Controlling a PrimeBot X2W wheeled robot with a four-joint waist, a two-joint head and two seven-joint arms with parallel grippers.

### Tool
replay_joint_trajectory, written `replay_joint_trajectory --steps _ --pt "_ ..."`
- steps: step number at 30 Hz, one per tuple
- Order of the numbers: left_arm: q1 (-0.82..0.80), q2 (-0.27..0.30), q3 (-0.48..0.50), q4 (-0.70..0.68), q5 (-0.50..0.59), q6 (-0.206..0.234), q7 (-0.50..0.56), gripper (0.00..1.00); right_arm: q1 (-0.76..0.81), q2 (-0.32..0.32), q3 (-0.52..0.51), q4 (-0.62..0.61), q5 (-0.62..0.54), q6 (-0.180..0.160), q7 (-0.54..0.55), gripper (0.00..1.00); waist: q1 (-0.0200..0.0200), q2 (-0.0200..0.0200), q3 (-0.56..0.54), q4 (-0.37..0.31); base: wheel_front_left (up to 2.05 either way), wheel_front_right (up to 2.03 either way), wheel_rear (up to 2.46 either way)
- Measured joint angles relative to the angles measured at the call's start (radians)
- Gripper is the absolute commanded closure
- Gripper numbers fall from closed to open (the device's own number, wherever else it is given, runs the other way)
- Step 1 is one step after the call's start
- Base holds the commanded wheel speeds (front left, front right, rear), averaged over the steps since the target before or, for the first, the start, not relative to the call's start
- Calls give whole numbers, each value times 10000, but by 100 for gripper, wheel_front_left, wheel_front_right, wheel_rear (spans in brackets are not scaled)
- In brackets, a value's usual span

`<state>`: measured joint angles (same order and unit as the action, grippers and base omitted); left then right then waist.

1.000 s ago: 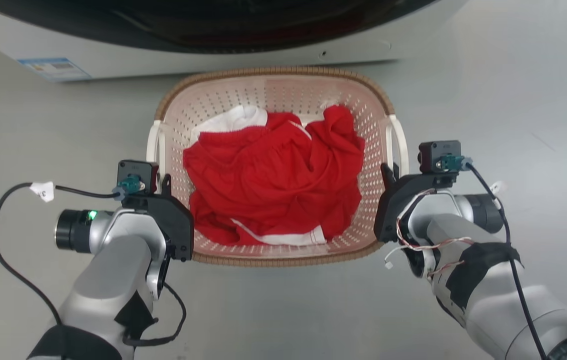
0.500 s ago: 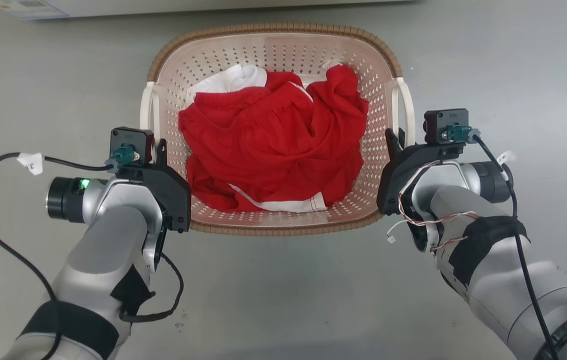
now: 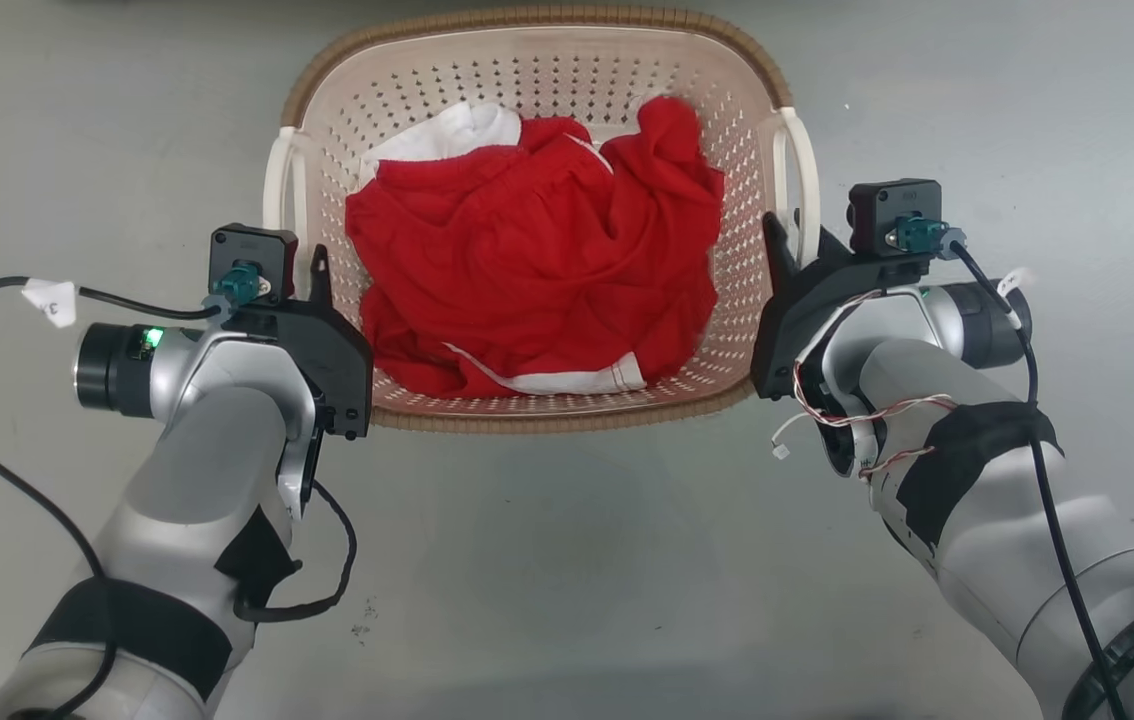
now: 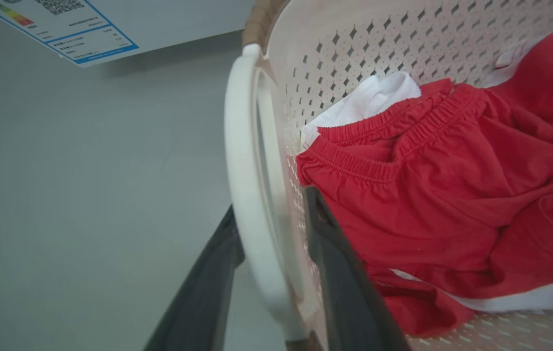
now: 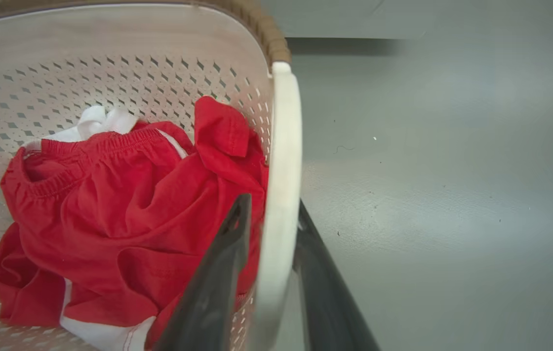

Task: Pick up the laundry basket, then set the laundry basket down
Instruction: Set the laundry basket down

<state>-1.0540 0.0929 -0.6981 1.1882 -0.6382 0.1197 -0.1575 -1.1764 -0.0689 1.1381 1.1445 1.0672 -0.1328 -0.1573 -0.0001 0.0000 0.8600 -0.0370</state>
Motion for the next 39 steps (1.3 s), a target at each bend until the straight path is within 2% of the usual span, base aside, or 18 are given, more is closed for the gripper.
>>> replay_joint_trajectory --steps 1,2,11,21,39 --pt "-34 -8 0 27 59 33 -17 0 -55 19 4 8 -33 2 -25 2 0 0 16 -2 0 0 0" --pt "-60 2 2 42 77 33 -42 0 -76 25 6 13 -33 8 -59 0 0 0 33 -4 0 0 0" --pt "-143 -79 6 240 77 33 -226 0 -132 84 8 219 -33 8 -307 0 0 0 70 -26 0 0 0" --pt "-48 -44 59 395 75 33 -489 0 74 86 2 324 -25 8 -546 0 0 0 -388 -52 0 0 0" --pt "1234 35 370 94 -27 -408 -920 0 1171 92 -274 -142 228 8 -918 0 0 0 -2225 -118 0 0 0"
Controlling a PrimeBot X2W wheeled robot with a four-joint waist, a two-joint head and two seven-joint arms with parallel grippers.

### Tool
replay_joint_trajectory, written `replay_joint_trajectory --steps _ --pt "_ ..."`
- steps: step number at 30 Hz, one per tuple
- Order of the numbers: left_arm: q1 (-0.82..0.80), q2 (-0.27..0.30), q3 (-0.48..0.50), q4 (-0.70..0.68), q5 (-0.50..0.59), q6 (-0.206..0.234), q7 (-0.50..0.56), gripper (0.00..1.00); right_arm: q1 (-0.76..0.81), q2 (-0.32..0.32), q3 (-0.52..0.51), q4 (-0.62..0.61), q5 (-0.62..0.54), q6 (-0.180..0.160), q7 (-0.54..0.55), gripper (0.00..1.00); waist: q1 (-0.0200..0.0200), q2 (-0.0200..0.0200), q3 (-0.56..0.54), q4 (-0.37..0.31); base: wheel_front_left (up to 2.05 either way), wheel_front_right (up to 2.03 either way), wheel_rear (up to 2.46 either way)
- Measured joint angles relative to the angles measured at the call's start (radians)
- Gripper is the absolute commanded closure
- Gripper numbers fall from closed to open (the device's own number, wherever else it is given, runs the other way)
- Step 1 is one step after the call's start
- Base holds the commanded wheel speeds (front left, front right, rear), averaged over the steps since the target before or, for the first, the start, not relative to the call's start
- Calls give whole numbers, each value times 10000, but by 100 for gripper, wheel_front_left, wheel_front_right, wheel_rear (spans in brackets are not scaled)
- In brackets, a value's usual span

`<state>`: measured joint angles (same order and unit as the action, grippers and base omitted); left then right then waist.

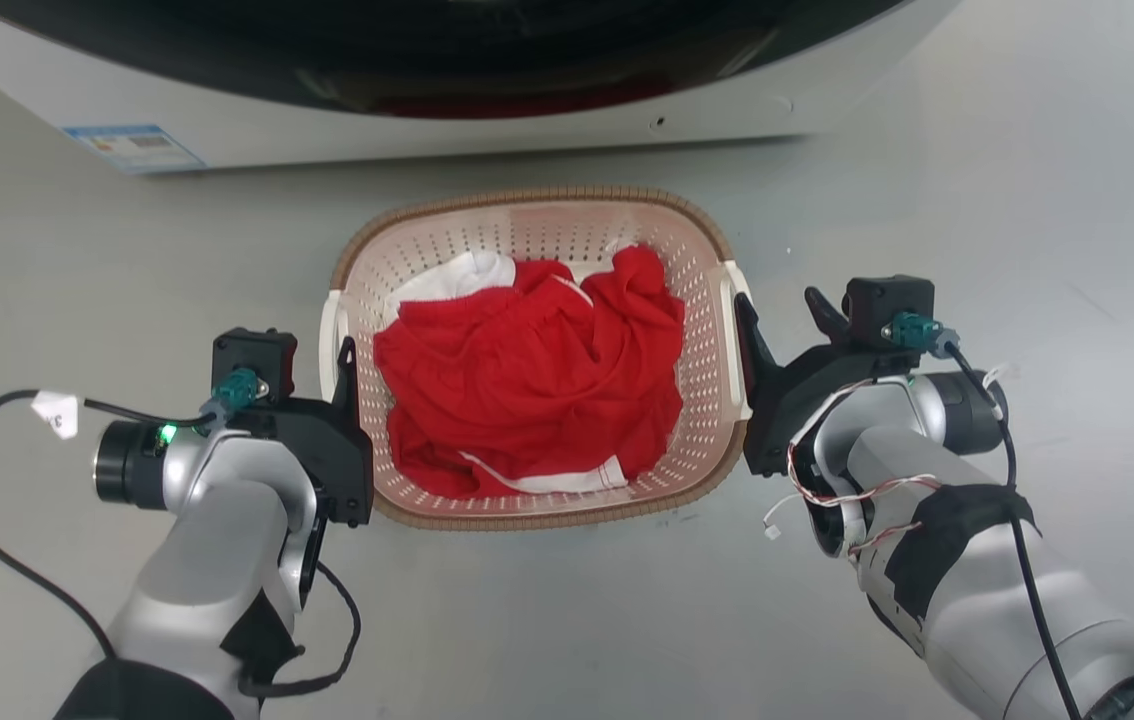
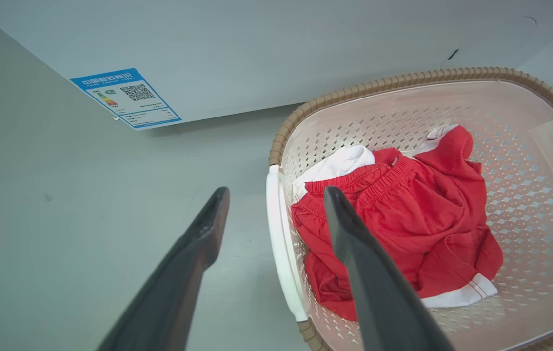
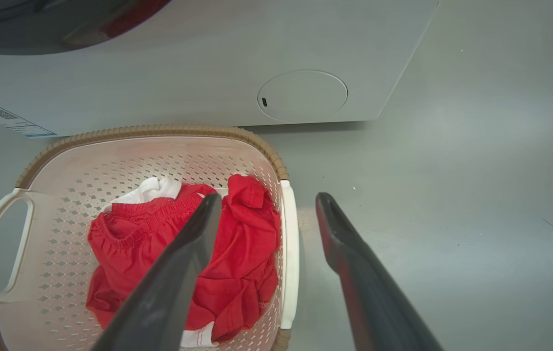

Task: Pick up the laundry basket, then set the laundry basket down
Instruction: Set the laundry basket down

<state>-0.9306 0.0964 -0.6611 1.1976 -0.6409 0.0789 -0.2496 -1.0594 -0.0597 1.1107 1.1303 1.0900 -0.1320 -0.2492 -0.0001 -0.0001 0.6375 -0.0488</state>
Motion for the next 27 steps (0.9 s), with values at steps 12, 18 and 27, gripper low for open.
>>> replay_joint_trajectory --steps 12,18,27 --pt "1619 130 391 -1624 35 -54 0 0 1219 6 -681 -723 -263 0 0 0 -1 0 -1526 -79 0 0 0" --pt "2584 136 706 -2583 226 82 -2 0 2029 6 -1126 -1045 -711 0 0 0 0 0 -2280 -102 0 0 0" --pt "4544 309 1177 -3996 552 194 -2 0 3578 -2 -2142 -1762 -1360 0 -2 0 -1 -1 -3517 -145 0 0 0"
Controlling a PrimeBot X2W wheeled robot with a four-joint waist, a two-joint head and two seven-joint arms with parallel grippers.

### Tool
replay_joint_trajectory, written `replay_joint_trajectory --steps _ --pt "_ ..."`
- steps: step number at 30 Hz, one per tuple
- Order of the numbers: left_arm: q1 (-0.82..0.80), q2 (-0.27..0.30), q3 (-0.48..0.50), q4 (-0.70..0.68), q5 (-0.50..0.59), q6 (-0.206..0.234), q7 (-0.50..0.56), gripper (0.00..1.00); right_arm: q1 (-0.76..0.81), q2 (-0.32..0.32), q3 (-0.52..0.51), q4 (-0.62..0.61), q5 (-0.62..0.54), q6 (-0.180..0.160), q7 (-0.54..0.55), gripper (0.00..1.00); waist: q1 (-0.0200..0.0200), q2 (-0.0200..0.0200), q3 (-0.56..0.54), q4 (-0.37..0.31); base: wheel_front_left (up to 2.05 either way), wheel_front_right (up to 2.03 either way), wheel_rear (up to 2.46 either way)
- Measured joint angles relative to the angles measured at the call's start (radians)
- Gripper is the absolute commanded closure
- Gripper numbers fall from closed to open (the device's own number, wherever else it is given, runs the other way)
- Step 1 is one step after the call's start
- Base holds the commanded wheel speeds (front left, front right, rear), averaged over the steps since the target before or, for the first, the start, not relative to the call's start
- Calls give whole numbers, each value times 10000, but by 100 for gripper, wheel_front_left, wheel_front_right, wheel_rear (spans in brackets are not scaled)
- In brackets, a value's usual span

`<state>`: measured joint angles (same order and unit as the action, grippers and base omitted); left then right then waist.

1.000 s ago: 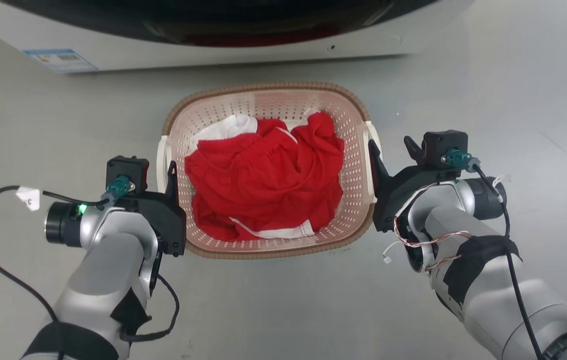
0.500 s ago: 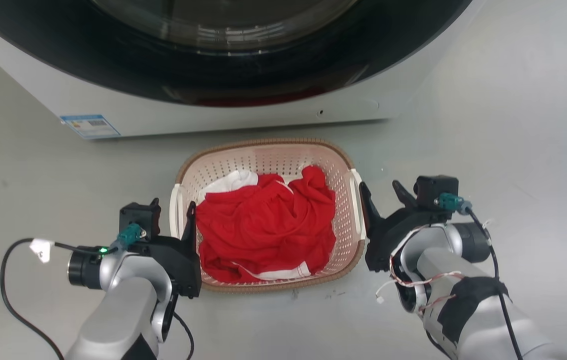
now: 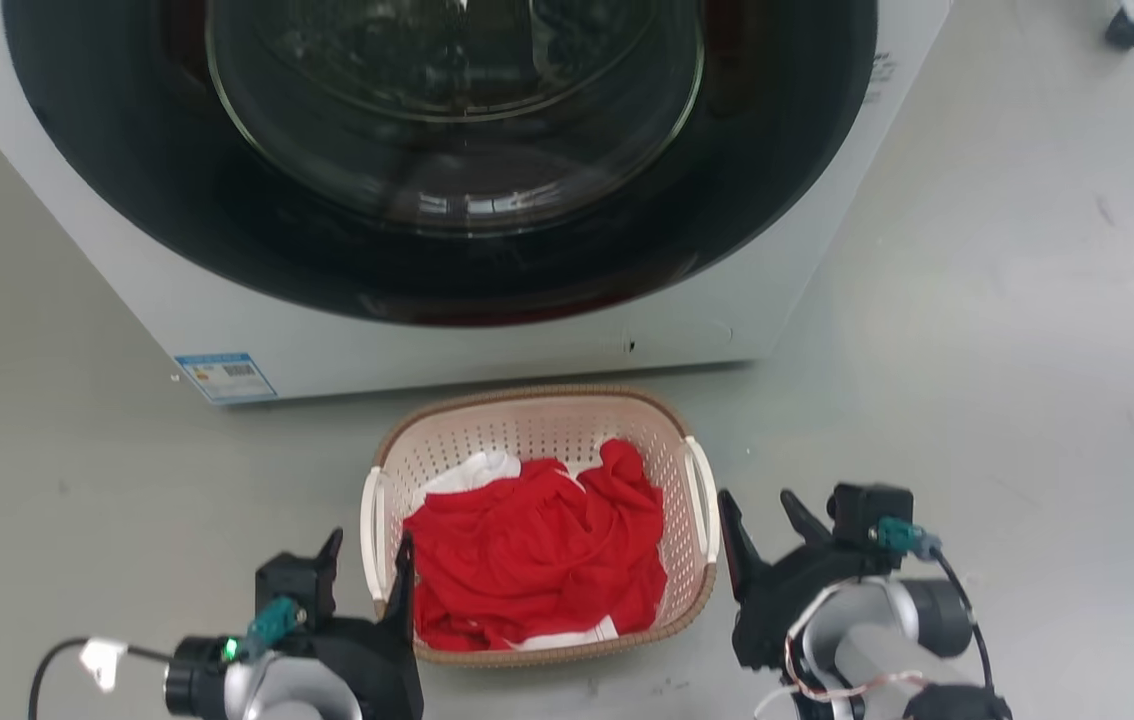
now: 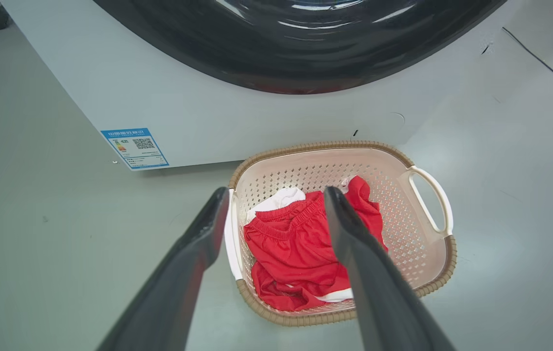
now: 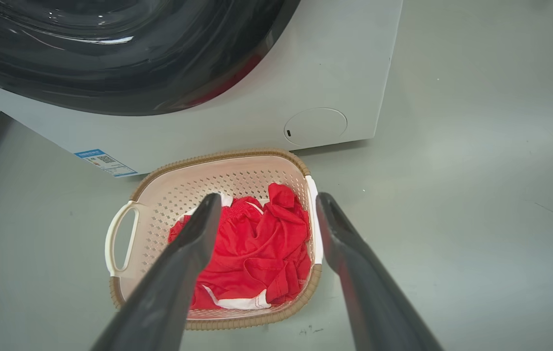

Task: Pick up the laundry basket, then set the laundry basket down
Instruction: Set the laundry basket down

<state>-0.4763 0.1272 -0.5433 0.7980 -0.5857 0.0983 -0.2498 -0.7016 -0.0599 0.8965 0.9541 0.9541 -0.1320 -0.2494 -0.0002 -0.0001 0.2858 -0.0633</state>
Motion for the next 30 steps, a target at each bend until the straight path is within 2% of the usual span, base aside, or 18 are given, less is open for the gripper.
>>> replay_joint_trajectory --steps 15,23,30 --pt "2937 190 911 -2290 878 238 0 0 3289 -61 -1912 -1515 -1578 0 2 0 0 0 -1977 -17 0 0 0" --pt "4070 224 1438 -3670 1417 251 0 0 4506 -221 -3421 -3058 -2993 0 2 0 0 0 -2685 -66 0 0 0" --pt "4814 -31 2345 -4466 1893 251 0 0 5421 -207 -4449 -4673 -4372 0 0 0 1 1 -2831 -68 0 0 0"
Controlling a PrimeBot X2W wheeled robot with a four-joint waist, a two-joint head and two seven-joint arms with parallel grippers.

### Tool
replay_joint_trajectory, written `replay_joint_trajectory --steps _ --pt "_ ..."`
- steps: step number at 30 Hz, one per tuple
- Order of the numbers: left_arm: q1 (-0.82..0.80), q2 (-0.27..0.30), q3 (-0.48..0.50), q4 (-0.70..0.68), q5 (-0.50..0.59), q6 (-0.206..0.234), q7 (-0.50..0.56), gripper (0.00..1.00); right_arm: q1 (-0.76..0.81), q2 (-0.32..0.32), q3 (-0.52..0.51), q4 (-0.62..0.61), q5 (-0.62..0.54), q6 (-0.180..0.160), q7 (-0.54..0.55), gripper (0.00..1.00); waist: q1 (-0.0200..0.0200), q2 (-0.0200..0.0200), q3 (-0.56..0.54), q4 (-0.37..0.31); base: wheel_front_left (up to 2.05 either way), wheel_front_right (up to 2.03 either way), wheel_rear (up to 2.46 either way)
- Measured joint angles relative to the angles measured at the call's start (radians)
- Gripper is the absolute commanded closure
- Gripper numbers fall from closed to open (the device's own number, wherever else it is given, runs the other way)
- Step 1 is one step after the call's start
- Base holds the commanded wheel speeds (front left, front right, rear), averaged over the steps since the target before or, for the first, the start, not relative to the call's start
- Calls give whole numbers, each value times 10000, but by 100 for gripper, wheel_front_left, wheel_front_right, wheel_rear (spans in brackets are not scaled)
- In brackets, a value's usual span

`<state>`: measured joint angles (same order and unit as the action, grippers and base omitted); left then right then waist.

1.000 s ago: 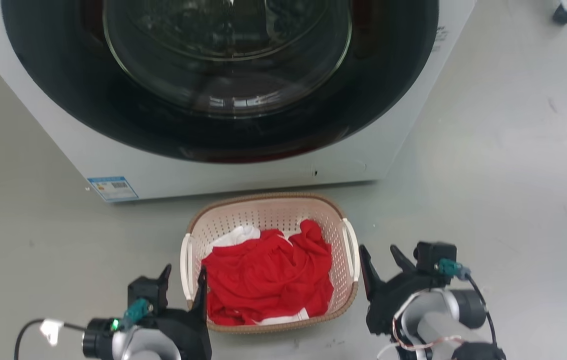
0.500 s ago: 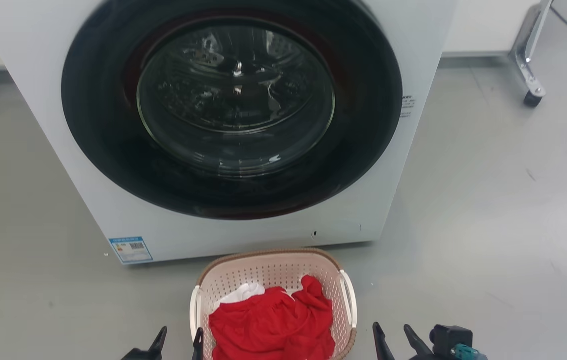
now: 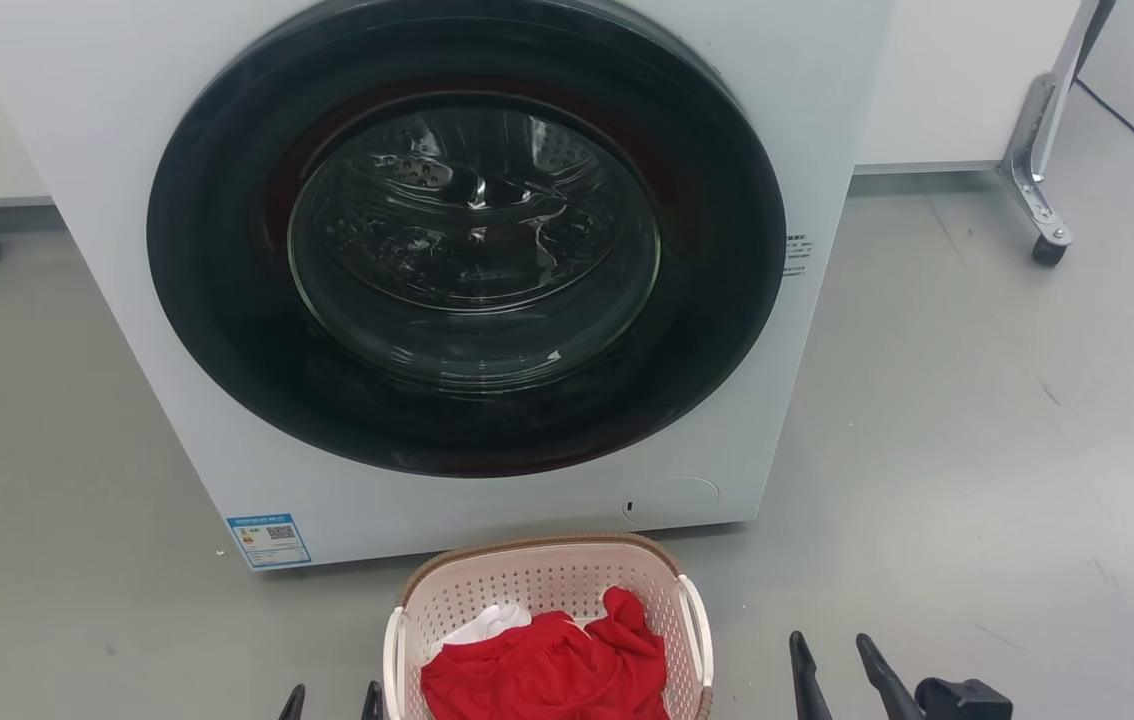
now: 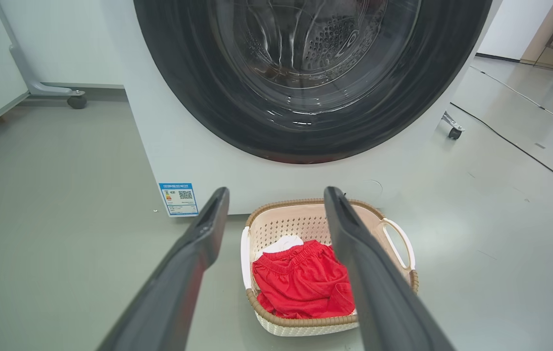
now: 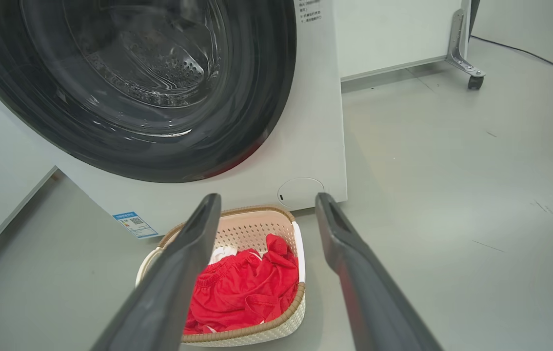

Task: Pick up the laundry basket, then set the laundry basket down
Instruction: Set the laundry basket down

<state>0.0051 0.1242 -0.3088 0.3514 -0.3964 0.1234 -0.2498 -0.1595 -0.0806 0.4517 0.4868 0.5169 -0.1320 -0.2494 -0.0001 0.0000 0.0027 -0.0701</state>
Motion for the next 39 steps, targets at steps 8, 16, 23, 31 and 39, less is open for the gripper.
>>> replay_joint_trajectory --steps 8,16,23,31,39 --pt "717 -245 732 -876 708 2 0 0 1074 67 -888 -1795 -1337 0 0 0 2 0 6 46 0 0 0" --pt "1085 -403 1047 -1544 1191 2 0 0 1913 192 -1407 -3057 -2196 0 -2 0 1 0 75 74 0 0 0" --pt "1216 -506 1164 -1919 1657 8 0 0 2201 278 -1634 -3768 -2721 0 -2 0 2 0 181 70 0 0 0" --pt "1200 -537 1139 -2077 1879 8 0 0 2312 301 -1662 -4098 -2928 0 -2 0 1 0 257 115 0 0 0" --pt "1052 -552 1220 -2048 2111 8 0 0 2311 309 -1599 -4205 -3074 0 -2 0 2 1 328 145 0 0 0"
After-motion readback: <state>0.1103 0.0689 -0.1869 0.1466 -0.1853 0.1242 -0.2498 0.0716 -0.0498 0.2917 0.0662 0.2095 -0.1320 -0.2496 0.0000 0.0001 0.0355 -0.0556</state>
